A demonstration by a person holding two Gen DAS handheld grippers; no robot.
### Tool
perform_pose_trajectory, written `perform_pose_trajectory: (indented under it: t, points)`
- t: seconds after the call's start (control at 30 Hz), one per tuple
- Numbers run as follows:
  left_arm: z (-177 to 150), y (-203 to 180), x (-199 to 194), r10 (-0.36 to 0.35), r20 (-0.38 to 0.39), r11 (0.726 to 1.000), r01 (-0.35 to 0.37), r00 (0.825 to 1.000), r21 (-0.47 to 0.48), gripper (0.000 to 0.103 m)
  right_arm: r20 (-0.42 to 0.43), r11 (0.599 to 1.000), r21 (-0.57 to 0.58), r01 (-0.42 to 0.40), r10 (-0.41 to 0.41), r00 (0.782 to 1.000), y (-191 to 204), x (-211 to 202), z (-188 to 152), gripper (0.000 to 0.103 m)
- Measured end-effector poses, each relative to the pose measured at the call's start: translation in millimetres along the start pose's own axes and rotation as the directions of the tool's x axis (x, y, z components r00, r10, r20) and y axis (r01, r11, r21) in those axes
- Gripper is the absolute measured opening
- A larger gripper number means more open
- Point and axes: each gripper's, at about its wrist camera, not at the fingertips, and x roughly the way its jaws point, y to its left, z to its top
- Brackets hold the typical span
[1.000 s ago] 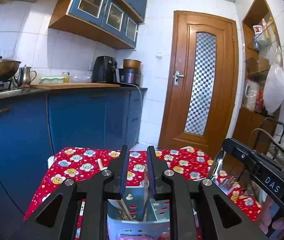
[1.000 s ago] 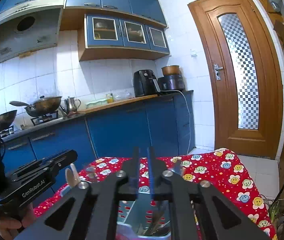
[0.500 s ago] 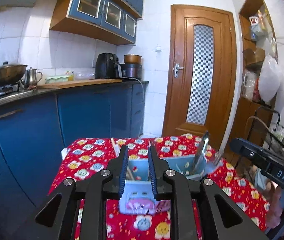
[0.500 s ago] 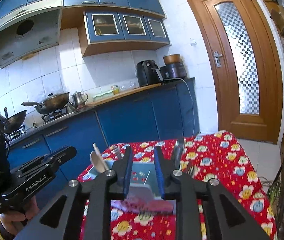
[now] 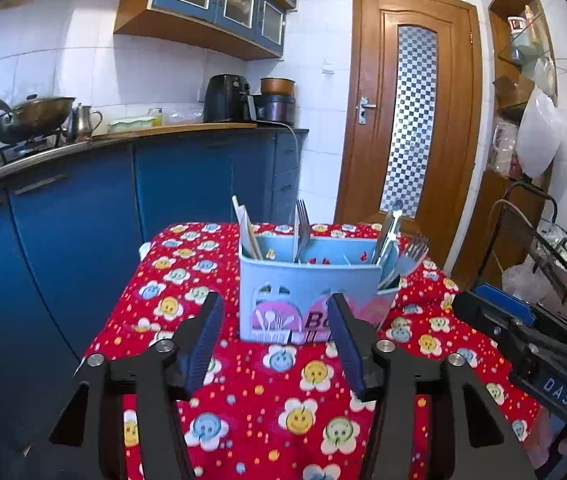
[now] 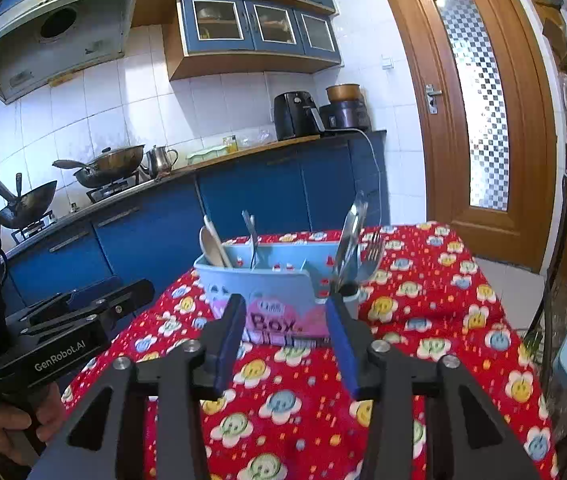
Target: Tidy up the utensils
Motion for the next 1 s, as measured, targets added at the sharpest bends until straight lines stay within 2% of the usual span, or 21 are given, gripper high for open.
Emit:
perform_pose_trajectory:
  t: [0.33, 0.53, 1.0]
  points:
    - [-26.1, -2.2, 4.7, 0.026, -0.045, 0.999, -0.027, 0.999, -0.02, 0.058, -0.065, 0.999, 0.032, 0.027, -0.025, 0.998, -3.1, -0.6, -33.1, 0.062]
    - [-40.0, -2.5, 19.7, 0.039, -0.086, 0.999, -0.041, 0.996, -0.02, 0.059, -0.068, 0.996, -0.006, 0.085, -0.085, 0.994, -2.8, 4.3, -47.6, 0.072]
    - [-54.9, -1.5, 36.0, 0.067, -0.112, 0.997, -0.069, 0.991, -0.018, 0.059, -0.099, 0.992, 0.015, 0.127, -0.125, 0.987, -13.4, 13.2, -65.6, 0.074]
